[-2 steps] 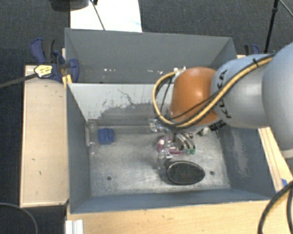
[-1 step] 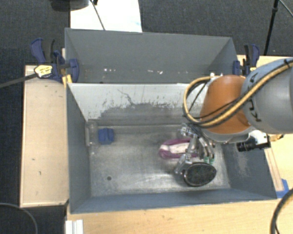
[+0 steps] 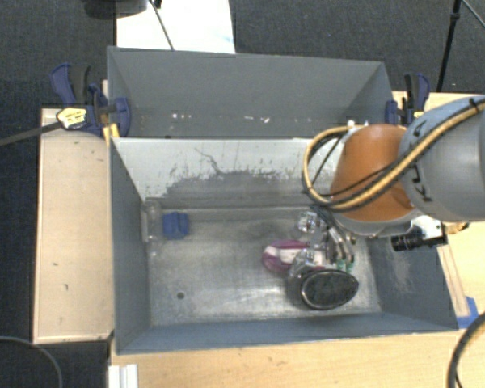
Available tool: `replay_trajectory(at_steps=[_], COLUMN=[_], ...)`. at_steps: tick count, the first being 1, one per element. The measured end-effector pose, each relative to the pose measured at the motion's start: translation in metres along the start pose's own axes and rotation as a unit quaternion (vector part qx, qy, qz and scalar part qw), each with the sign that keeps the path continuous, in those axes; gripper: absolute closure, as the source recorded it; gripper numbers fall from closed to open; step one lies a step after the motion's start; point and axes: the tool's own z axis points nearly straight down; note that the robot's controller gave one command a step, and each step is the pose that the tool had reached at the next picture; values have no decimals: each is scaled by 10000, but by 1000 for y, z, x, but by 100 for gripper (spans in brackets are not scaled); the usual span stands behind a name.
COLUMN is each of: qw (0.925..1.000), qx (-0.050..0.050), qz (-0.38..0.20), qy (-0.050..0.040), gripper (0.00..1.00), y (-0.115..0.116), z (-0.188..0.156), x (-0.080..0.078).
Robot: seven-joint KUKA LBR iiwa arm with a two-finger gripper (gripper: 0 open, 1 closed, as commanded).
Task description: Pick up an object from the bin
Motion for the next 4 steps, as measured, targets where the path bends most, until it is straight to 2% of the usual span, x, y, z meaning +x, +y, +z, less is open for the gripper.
replay_trajectory(at_steps=[1, 2, 3, 4], qw=[10000, 10000, 9750, 9755], qx=[-16, -3, -10, -1], qz=[-2, 5, -2222, -2202], qy=[-40, 1, 17, 17], gripper=[100, 0, 0, 100], y=[15, 14, 17, 16], z=[-101, -96, 26, 25], x=[-1, 1, -38, -39])
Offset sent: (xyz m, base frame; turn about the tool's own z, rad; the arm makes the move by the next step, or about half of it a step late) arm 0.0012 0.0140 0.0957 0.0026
